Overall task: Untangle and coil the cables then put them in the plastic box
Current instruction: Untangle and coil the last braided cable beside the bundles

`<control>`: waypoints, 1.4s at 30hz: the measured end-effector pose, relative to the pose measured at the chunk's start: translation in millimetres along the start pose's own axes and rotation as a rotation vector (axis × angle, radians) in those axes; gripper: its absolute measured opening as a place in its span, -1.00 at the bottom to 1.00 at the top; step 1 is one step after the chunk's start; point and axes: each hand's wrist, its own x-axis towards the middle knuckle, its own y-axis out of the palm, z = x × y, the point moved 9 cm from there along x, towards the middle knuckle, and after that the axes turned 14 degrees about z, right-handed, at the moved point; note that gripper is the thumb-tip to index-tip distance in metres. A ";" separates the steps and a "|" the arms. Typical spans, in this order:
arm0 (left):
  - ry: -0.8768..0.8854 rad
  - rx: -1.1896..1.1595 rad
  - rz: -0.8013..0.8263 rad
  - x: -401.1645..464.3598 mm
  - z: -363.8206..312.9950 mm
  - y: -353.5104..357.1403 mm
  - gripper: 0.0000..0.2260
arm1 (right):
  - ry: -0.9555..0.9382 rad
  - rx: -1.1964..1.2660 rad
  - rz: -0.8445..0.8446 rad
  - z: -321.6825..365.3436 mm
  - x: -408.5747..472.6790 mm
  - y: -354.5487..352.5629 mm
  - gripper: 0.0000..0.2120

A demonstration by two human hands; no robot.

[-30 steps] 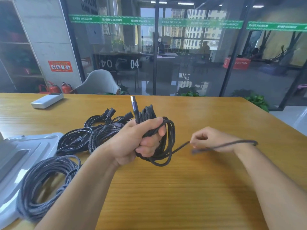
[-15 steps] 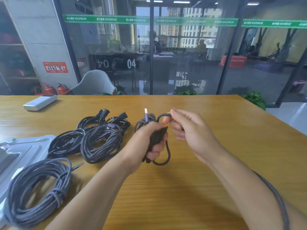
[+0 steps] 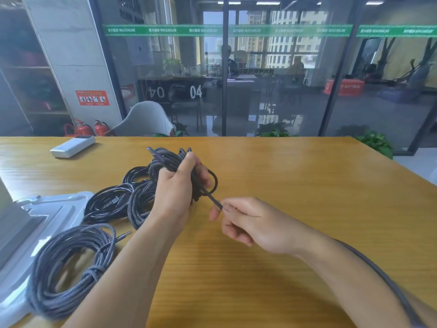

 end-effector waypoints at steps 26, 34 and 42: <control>0.037 0.020 0.472 -11.4 -13.2 42.6 -0.72 | 0.345 0.065 -0.453 -58.6 -41.5 -94.9 -0.62; 0.055 0.033 0.479 -15.6 -14.7 51.4 -0.71 | 0.319 0.413 0.140 -47.0 -21.5 -23.4 -0.45; -0.018 -0.005 0.527 -20.9 -13.5 56.9 -0.74 | 0.234 0.496 -0.148 -69.9 -0.8 -40.0 -0.49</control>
